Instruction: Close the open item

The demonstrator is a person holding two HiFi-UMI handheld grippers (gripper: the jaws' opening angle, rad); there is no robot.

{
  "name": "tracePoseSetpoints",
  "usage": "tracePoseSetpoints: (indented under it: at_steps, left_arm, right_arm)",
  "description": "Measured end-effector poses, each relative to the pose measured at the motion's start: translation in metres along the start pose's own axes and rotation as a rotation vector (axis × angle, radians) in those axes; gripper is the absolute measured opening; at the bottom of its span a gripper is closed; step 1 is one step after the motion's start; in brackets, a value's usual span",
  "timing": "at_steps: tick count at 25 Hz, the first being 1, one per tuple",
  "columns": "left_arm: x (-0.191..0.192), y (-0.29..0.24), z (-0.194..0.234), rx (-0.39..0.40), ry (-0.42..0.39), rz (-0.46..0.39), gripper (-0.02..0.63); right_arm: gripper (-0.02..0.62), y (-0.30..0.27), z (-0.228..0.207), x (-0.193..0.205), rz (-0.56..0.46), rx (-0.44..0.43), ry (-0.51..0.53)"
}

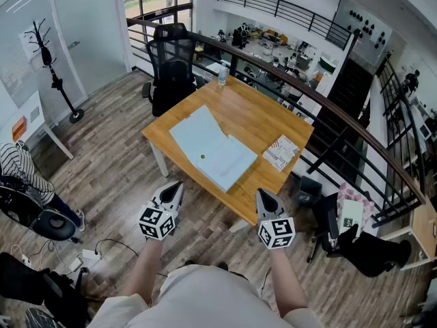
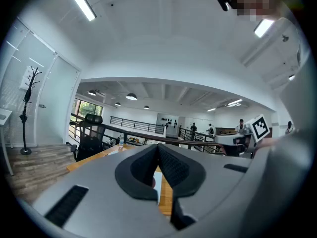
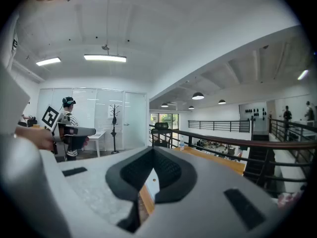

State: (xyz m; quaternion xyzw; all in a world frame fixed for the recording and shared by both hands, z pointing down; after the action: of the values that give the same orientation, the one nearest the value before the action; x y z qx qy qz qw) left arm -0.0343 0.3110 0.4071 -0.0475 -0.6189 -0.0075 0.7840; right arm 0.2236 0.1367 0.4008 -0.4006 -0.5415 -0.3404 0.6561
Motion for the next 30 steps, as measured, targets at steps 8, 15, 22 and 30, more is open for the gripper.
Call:
tracePoseSetpoints:
  at_steps: [8, 15, 22, 30]
  left_arm:
    - [-0.002, 0.004, 0.004, 0.002, -0.001, -0.006, -0.006]
    - [0.001, 0.009, 0.008, 0.008, 0.007, -0.002, -0.006]
    - [0.007, 0.021, 0.022, 0.032, 0.004, 0.013, -0.006]
    - [0.01, 0.034, 0.046, 0.076, 0.0, 0.029, -0.006]
  right_arm:
    - [0.002, -0.002, 0.006, -0.003, -0.004, -0.001, 0.009]
    - [0.002, -0.004, 0.016, -0.003, 0.005, 0.005, 0.02]
    - [0.002, -0.007, 0.035, -0.002, 0.006, 0.025, 0.016]
    - [0.002, -0.014, 0.066, 0.0, -0.005, 0.044, -0.003]
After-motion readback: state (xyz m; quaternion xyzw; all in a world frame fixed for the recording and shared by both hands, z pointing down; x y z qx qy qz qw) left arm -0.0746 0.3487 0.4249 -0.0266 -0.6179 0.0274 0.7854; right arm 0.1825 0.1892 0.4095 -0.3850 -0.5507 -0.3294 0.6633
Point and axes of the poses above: the fingertips, and each gripper's own axes: y backward along the fingers, z to its left, x out of its underside, the point moved 6 cm from there along y, backward along the fingers, and after that the axes turned 4 degrees about y, right-handed, at the moved point
